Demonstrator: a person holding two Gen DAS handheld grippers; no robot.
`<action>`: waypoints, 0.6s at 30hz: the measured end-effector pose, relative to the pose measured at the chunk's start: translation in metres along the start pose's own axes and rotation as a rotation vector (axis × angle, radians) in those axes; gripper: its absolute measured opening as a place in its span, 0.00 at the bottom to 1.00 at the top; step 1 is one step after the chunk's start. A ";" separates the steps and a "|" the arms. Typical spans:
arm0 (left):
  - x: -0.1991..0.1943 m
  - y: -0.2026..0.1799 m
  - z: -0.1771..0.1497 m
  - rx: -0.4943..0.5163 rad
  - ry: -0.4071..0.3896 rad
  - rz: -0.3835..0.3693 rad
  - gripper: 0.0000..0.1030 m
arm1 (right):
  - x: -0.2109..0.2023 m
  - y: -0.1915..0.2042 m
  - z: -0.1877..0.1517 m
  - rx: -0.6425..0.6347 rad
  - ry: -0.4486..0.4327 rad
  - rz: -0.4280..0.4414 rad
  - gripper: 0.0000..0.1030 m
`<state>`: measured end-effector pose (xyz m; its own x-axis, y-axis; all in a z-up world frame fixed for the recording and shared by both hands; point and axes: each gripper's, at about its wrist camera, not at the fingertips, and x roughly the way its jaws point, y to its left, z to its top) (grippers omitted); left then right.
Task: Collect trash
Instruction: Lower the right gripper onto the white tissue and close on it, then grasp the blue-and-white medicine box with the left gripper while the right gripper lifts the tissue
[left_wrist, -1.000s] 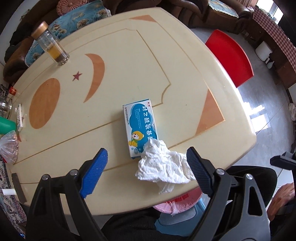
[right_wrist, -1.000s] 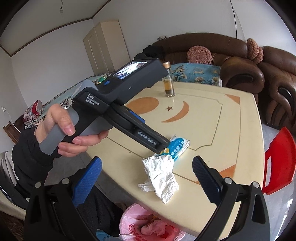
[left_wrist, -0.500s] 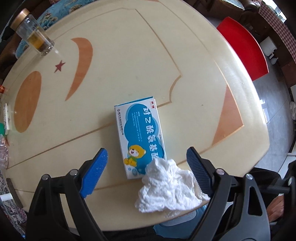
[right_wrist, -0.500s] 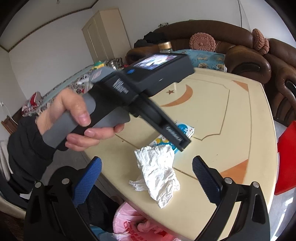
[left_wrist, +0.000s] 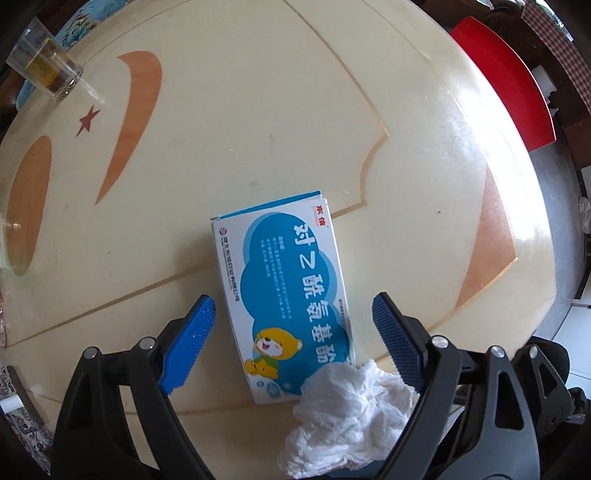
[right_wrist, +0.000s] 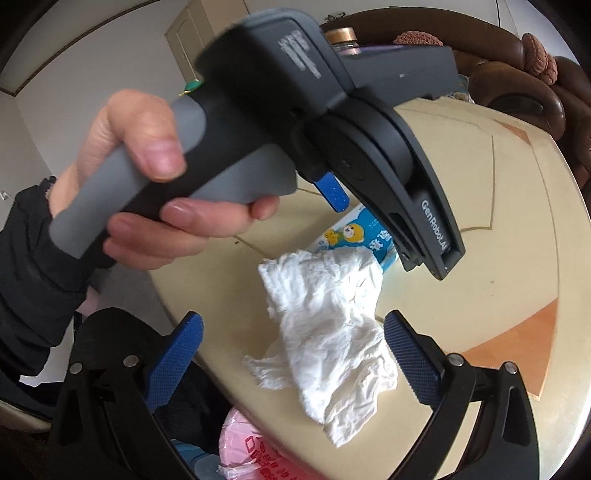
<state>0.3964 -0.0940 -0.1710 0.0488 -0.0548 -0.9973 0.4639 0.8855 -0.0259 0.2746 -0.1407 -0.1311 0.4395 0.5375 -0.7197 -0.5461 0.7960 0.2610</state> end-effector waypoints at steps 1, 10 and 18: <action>0.001 0.000 0.000 0.004 0.000 0.004 0.82 | 0.003 -0.001 -0.001 -0.005 -0.005 -0.009 0.93; 0.009 -0.001 0.011 0.021 -0.009 -0.002 0.82 | 0.028 0.007 -0.006 -0.078 0.000 -0.077 0.93; 0.008 0.018 0.015 0.006 -0.040 -0.036 0.82 | 0.041 0.017 -0.016 -0.092 -0.009 -0.154 0.74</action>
<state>0.4190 -0.0854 -0.1783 0.0673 -0.1052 -0.9922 0.4711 0.8799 -0.0613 0.2720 -0.1099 -0.1667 0.5290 0.4136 -0.7410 -0.5342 0.8408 0.0879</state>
